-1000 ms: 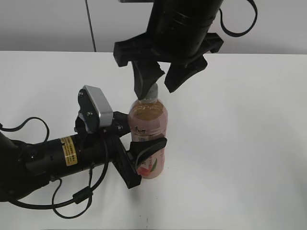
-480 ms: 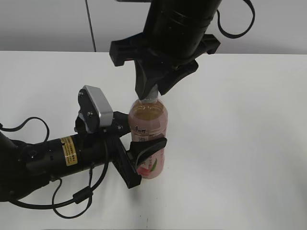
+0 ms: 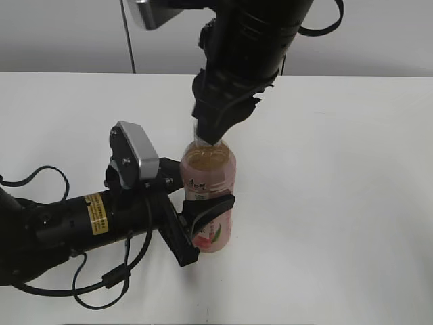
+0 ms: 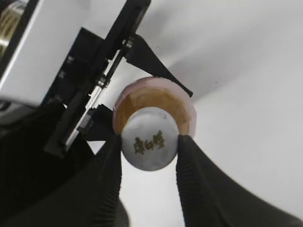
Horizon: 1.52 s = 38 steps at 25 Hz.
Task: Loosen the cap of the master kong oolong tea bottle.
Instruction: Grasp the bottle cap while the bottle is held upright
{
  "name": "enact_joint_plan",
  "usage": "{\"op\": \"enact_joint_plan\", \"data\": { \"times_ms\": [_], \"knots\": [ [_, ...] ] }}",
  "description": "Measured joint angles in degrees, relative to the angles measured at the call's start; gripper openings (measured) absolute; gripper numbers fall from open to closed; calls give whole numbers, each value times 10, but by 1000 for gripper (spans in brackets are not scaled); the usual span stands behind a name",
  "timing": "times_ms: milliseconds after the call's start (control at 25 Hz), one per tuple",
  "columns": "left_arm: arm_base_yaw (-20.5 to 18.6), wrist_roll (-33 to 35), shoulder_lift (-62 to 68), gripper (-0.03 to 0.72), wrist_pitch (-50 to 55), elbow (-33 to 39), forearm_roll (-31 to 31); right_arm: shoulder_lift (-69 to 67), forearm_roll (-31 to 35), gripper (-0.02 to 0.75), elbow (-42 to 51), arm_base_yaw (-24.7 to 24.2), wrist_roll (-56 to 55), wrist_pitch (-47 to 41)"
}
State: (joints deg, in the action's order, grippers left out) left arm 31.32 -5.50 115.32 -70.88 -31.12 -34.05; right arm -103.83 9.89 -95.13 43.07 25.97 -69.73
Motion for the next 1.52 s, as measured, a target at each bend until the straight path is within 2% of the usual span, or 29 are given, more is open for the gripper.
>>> {"op": "enact_joint_plan", "data": {
  "times_ms": [160,280,600,720,840,1080,1280,1520],
  "knots": [
    [0,2,0,379,-1,1,-1,0,-3,269,-2,0,234,0],
    [0,3,0,377,-1,1,-2,0,-5,269,-3,0,343,1],
    [0,3,0,376,-1,1,-2,0,-4,265,-3,0,390,3],
    [0,3,0,376,-1,1,-2,0,-1,324,-3,0,386,3],
    [0,3,0,376,-1,1,-1,0,9,387,-3,0,359,3],
    [0,2,0,376,-1,1,-1,0,16,433,-2,0,255,2],
    [0,2,0,376,-1,1,0,0,15,505,-2,0,51,0],
    [0,2,0,375,-1,1,0,0,10,519,-2,0,-153,0]
  ]
}}
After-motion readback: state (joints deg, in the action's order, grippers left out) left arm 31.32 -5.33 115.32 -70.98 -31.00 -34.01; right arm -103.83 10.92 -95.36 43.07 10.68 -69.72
